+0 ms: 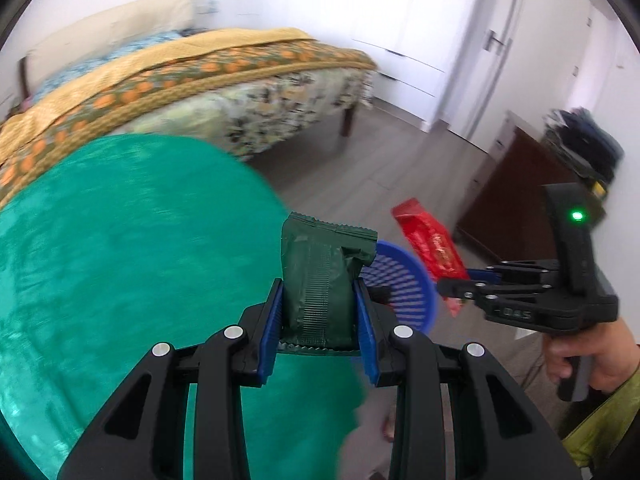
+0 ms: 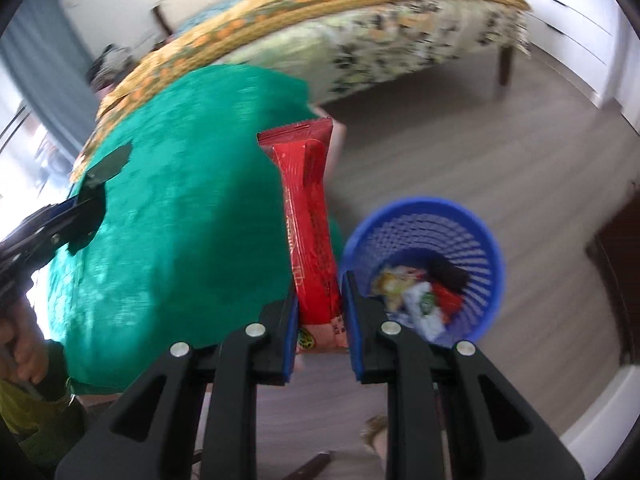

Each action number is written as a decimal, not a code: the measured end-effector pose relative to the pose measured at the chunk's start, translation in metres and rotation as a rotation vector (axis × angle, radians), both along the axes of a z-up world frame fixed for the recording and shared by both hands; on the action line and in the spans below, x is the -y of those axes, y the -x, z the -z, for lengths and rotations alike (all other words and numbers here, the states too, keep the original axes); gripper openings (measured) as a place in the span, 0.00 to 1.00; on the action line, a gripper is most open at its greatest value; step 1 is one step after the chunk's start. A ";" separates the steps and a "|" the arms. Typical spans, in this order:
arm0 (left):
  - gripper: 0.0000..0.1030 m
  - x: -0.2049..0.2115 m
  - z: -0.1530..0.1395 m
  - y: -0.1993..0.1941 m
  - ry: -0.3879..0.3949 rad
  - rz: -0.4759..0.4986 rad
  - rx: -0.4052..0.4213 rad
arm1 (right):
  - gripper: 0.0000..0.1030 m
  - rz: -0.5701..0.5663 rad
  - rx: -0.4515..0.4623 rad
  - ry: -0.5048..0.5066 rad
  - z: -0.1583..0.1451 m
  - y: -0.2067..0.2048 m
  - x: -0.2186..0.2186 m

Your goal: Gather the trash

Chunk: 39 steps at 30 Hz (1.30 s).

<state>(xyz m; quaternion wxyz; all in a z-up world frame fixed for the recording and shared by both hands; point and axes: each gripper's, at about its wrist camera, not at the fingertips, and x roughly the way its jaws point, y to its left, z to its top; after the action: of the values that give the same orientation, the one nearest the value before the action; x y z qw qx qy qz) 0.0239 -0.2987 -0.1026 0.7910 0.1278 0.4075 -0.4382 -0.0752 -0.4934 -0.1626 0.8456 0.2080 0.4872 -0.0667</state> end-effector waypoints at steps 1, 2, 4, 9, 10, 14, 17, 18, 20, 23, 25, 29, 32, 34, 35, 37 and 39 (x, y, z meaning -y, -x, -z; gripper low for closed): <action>0.32 0.012 0.003 0.003 -0.002 0.015 -0.005 | 0.19 0.023 -0.007 0.004 0.004 0.004 0.012; 0.32 0.027 0.006 0.007 -0.008 0.032 -0.012 | 0.19 0.039 -0.014 0.007 0.008 0.006 0.020; 0.32 0.055 0.017 0.013 -0.013 0.057 -0.041 | 0.19 0.079 -0.036 0.003 0.020 0.011 0.041; 0.32 0.109 0.048 0.017 -0.033 0.091 -0.097 | 0.19 0.153 -0.077 -0.068 0.052 0.022 0.084; 0.32 0.121 0.058 0.017 -0.044 0.097 -0.109 | 0.19 0.162 -0.082 -0.078 0.057 0.022 0.089; 0.32 0.149 0.086 0.014 -0.079 0.101 -0.132 | 0.19 0.186 -0.102 -0.100 0.073 0.016 0.106; 0.32 0.165 0.104 0.008 -0.100 0.103 -0.141 | 0.19 0.203 -0.109 -0.125 0.085 0.013 0.121; 0.33 0.169 0.109 0.006 -0.104 0.104 -0.144 | 0.20 0.207 -0.115 -0.127 0.089 0.012 0.124; 0.33 0.178 0.118 0.003 -0.106 0.112 -0.142 | 0.20 0.217 -0.125 -0.147 0.102 0.009 0.134; 0.53 0.187 0.127 -0.003 -0.104 0.121 -0.135 | 0.48 0.243 -0.119 -0.178 0.118 0.008 0.145; 0.71 0.188 0.125 -0.006 -0.084 0.116 -0.113 | 0.54 0.276 -0.110 -0.185 0.120 0.013 0.150; 0.86 0.178 0.107 -0.003 -0.042 0.067 -0.053 | 0.76 0.332 -0.066 -0.147 0.103 0.030 0.153; 0.90 0.166 0.085 0.008 -0.028 0.024 0.023 | 0.89 0.372 -0.029 -0.089 0.084 0.043 0.150; 0.95 0.153 0.067 0.021 -0.029 -0.005 0.099 | 0.96 0.398 -0.009 -0.042 0.065 0.054 0.143; 0.95 0.149 0.060 0.027 -0.029 -0.010 0.119 | 0.96 0.408 -0.005 -0.020 0.060 0.056 0.140; 0.95 0.135 0.050 0.041 -0.036 0.028 0.119 | 0.96 0.427 0.014 0.032 0.043 0.068 0.127; 0.95 0.126 0.045 0.052 -0.070 0.026 0.141 | 0.96 0.438 0.047 0.070 0.028 0.080 0.112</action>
<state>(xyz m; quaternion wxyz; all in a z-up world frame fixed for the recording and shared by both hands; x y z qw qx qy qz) -0.0277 -0.4249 -0.1480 0.8069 0.1914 0.3642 -0.4239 -0.1552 -0.6052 -0.1909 0.8288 0.2806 0.4080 -0.2608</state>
